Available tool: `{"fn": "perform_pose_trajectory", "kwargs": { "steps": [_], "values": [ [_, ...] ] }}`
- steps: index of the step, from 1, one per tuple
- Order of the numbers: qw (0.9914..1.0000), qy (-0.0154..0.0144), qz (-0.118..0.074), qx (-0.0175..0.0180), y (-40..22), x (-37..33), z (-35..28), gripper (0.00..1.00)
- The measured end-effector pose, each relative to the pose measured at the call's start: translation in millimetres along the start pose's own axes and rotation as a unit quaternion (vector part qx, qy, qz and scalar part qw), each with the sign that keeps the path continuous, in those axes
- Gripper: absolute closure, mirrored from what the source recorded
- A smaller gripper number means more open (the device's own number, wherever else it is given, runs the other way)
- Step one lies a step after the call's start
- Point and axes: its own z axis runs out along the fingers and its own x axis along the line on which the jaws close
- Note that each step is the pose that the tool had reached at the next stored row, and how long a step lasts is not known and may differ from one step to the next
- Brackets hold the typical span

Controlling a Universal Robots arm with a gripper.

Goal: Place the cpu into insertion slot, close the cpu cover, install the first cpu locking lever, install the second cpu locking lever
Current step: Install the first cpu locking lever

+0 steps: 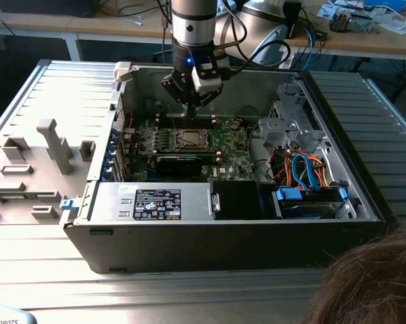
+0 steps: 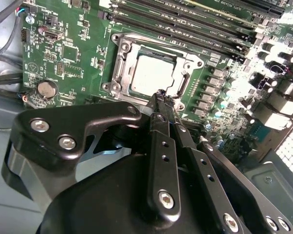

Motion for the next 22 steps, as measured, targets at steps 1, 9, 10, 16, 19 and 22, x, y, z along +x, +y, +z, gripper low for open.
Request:
{"fn": "perform_pose_trajectory", "kwargs": {
  "steps": [1,9,10,16,19,22],
  "values": [
    [1.0,0.0,-0.002,0.0,0.0,0.0,0.0,0.89],
    [0.9998,-0.0002,-0.02,-0.0005,0.0,0.0,0.0,0.89],
    [0.99976,-0.0002,-0.022,-0.0005,0.0,0.0,0.0,0.89],
    [0.99923,-0.0004,-0.039,-0.001,0.0,0.0,0.0,0.89],
    [0.99886,-0.0005,-0.048,-0.0012,0.0,0.0,0.0,0.89],
    [0.99829,-0.0006,-0.058,-0.0014,0.0,0.0,0.0,0.89]
  ]
}}
